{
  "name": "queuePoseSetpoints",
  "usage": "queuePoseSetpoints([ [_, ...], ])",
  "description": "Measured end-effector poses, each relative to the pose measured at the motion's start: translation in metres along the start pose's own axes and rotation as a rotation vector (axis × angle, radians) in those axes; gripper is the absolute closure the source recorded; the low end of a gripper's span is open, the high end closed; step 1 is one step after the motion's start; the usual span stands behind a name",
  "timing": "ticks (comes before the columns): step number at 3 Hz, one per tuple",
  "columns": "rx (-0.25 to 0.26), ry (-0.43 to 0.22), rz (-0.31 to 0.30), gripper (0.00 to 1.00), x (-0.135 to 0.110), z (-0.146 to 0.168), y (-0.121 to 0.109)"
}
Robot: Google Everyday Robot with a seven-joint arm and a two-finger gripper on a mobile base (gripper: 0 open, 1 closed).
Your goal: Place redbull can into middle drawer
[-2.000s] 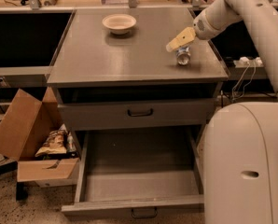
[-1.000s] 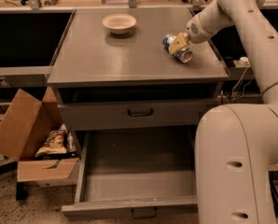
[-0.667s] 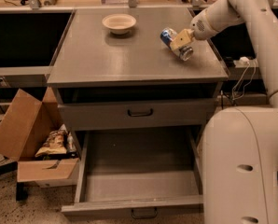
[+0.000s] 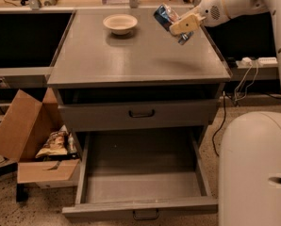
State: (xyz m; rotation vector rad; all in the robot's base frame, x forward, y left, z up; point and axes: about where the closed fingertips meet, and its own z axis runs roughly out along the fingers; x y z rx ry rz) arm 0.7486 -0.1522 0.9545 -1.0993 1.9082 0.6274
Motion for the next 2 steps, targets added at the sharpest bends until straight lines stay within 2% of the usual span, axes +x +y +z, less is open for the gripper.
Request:
queuePoseSetpoints([
  [1,-0.009,0.006,0.0,1.0,0.001,0.002,0.002],
  [2,-0.118,0.043,-0.09,1.0,0.008,0.01,0.035],
])
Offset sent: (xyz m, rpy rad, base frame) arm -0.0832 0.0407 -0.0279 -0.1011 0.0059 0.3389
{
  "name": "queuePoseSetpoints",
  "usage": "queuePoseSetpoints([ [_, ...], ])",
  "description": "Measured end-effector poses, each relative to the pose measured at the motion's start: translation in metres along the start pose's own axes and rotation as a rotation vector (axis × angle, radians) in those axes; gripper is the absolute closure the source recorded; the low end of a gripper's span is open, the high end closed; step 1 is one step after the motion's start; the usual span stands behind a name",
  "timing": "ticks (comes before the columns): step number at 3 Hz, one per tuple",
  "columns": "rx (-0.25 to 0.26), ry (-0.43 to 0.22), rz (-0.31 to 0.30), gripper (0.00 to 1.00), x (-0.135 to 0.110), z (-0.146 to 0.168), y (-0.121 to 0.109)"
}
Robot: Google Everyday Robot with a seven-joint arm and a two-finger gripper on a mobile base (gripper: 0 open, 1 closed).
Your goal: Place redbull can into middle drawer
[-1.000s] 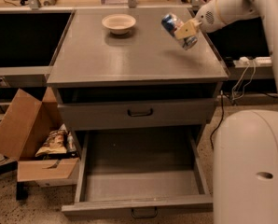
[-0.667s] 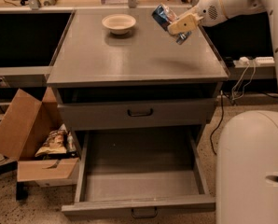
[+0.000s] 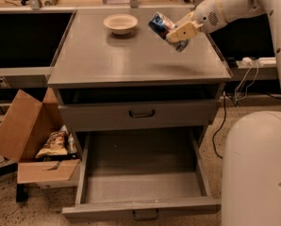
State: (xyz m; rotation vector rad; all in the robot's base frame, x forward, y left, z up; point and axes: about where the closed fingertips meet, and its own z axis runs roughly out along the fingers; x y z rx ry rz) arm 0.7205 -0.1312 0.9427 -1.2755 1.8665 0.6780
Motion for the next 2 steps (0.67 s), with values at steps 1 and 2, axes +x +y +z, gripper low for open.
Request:
queuePoseSetpoints([
  [1,-0.092,0.044,-0.14,1.0,-0.004,-0.008,0.05],
  [2,-0.126,0.102,-0.23,1.0,-0.006,-0.019,0.098],
])
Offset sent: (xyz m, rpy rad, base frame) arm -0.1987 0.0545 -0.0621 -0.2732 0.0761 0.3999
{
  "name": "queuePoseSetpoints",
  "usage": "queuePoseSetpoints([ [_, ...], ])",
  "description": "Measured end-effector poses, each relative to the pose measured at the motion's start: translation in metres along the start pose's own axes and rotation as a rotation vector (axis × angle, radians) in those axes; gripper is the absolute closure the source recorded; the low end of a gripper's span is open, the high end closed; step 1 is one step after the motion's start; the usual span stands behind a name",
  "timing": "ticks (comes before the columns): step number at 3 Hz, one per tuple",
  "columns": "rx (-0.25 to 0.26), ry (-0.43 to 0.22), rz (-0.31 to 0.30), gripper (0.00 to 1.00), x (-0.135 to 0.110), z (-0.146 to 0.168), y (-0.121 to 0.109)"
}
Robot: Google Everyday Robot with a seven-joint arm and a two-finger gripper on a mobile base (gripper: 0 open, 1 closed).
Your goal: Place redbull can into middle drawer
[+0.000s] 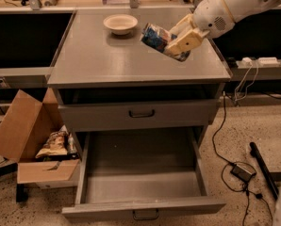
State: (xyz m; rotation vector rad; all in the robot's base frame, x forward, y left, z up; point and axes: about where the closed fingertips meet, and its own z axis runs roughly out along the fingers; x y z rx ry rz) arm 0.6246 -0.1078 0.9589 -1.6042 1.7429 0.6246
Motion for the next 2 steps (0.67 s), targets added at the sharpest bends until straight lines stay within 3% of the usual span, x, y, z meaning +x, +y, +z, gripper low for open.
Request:
queuePoseSetpoints([
  [1,-0.075,0.037,0.001,1.0,0.009,0.024,0.044],
  [2,-0.149,0.066,0.032,1.0,0.027,0.052,0.063],
])
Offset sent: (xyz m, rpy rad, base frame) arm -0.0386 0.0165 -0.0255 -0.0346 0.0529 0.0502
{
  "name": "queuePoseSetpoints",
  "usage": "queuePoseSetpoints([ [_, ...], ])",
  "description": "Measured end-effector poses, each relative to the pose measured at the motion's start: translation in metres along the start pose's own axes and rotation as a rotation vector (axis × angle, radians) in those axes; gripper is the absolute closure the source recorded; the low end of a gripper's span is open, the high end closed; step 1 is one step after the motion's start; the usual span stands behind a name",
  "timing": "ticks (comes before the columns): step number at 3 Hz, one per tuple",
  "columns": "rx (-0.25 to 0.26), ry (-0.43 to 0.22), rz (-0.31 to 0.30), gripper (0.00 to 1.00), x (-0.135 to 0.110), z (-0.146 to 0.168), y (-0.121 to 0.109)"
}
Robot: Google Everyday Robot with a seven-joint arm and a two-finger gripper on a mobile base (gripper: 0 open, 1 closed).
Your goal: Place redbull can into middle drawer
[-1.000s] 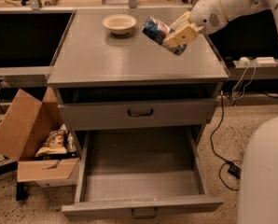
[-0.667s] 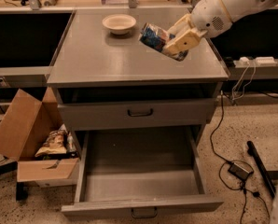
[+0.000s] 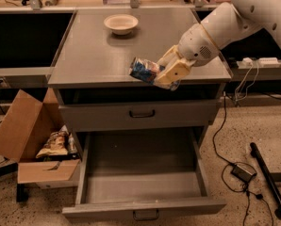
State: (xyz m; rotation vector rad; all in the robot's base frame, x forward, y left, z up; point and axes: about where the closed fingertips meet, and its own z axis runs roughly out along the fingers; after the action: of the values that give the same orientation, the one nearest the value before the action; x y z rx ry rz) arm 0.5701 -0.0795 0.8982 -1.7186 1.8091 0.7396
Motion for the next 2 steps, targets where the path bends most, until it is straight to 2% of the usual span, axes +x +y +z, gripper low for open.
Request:
queuePoseSetpoints([
  [1,0.0,0.0,0.0,1.0,0.0,0.0,0.0],
  [2,-0.011,0.025,0.0,1.0,0.017,0.019,0.005],
])
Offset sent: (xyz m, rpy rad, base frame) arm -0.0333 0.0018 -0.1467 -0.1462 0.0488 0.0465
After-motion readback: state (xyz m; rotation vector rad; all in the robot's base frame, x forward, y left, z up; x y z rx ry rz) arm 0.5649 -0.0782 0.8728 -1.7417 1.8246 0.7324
